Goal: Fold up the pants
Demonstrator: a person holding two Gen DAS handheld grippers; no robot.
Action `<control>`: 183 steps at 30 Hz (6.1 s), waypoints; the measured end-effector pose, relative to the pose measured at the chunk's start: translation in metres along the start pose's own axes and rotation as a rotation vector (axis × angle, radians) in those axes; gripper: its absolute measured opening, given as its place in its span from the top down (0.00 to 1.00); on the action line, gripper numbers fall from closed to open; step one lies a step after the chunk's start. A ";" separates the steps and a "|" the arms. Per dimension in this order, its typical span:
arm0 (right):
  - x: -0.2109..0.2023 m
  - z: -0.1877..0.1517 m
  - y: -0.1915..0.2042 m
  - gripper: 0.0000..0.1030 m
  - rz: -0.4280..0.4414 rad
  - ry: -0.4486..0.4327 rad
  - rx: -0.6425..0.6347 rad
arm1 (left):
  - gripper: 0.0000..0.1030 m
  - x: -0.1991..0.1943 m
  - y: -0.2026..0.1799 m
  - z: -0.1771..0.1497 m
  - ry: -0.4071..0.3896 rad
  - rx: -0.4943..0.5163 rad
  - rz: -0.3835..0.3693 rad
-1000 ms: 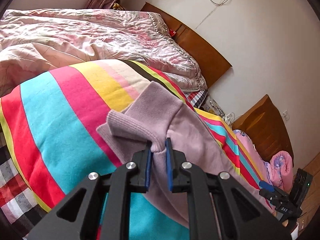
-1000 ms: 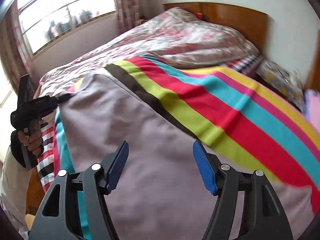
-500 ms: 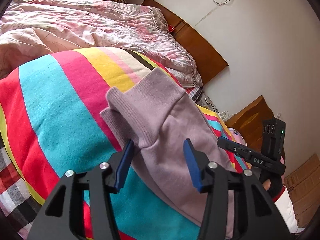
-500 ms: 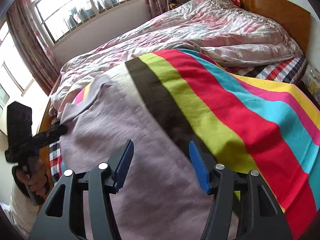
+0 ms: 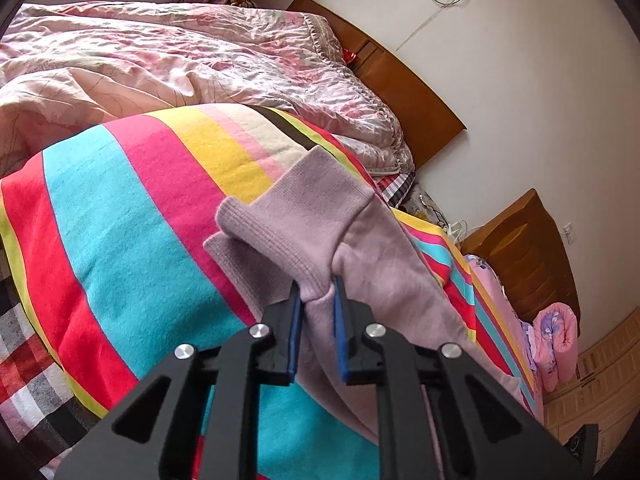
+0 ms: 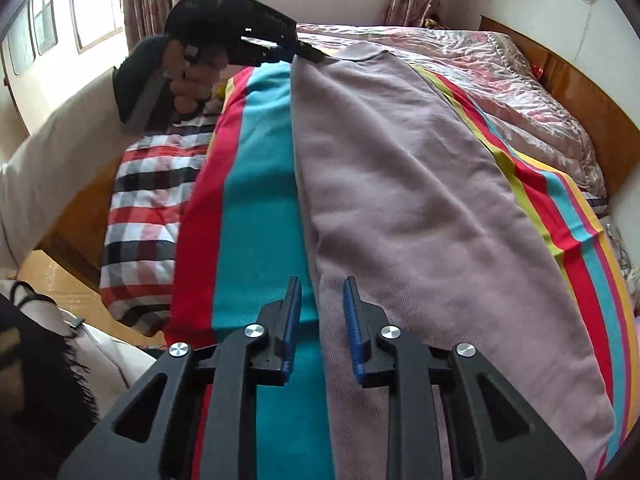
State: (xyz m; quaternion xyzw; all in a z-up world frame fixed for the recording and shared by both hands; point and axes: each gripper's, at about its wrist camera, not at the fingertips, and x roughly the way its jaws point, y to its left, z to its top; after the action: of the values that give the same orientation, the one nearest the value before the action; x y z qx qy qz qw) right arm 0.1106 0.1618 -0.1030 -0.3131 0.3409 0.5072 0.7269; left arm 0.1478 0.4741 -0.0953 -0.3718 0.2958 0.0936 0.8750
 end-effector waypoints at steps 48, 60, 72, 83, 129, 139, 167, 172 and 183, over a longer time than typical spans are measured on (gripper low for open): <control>-0.021 -0.055 -0.194 0.44 -0.150 -0.087 0.602 | 0.23 0.150 -0.202 -0.076 0.307 0.706 0.215; -0.065 -0.082 -0.214 0.30 -0.248 -0.170 0.664 | 0.16 0.150 -0.255 -0.108 0.257 0.764 0.220; -0.161 -0.267 -0.206 0.22 -0.581 0.011 0.959 | 0.08 0.166 -0.382 -0.259 0.384 1.004 -0.113; -0.194 -0.317 -0.169 0.21 -0.550 -0.079 0.977 | 0.05 0.153 -0.487 -0.313 0.384 1.119 -0.185; -0.214 -0.351 -0.118 0.14 -0.359 -0.138 0.929 | 0.04 0.172 -0.574 -0.433 0.432 1.214 -0.295; -0.211 -0.348 -0.114 0.14 -0.412 -0.084 0.910 | 0.01 0.214 -0.591 -0.459 0.508 1.224 -0.257; -0.082 -0.157 -0.150 0.14 -0.408 0.064 0.736 | 0.01 0.091 -0.311 -0.205 0.248 0.866 0.064; -0.076 -0.165 -0.169 0.10 -0.415 0.082 0.818 | 0.01 0.102 -0.254 -0.196 0.317 0.785 0.107; -0.067 -0.134 -0.183 0.10 -0.440 0.072 0.784 | 0.01 0.105 -0.248 -0.209 0.281 0.825 0.107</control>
State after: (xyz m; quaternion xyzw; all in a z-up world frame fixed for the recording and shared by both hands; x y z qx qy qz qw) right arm 0.2436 -0.0338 -0.1048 -0.0966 0.4575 0.1618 0.8690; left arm 0.2338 0.1463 -0.1238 0.0157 0.4434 -0.0388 0.8953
